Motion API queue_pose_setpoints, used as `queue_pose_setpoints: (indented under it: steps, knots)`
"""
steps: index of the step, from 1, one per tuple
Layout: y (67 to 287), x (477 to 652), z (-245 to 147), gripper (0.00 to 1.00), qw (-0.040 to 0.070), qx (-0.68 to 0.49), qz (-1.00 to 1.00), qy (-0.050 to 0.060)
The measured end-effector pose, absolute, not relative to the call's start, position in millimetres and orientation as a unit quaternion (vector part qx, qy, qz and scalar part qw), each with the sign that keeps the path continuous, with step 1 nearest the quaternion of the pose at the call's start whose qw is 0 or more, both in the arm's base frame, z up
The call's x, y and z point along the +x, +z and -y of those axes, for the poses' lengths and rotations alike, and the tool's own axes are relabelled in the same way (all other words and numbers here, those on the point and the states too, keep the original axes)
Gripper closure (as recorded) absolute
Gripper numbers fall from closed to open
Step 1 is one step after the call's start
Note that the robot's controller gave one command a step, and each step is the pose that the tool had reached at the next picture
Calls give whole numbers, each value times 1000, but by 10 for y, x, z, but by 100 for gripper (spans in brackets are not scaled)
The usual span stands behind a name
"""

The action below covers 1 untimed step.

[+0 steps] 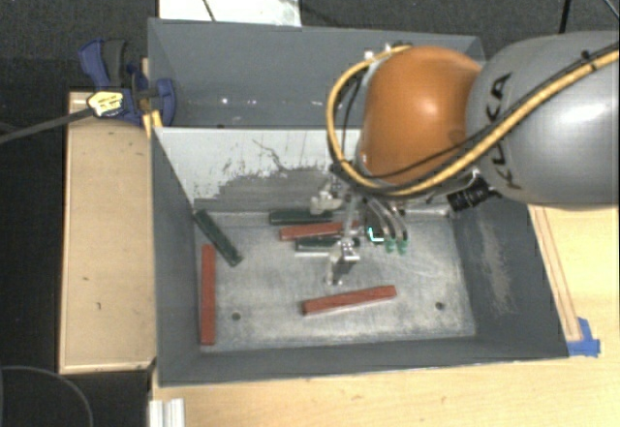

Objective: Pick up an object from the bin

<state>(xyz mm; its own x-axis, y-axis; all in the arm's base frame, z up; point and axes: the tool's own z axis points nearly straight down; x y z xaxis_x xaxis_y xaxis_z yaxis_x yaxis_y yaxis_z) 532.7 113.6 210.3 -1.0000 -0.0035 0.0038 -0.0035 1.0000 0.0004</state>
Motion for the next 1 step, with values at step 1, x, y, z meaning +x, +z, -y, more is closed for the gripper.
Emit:
queue_pose_setpoints:
  steps: [1]
  knots:
    - [2133, 5342, -1132, 0, -1, 0, 1000, -1]
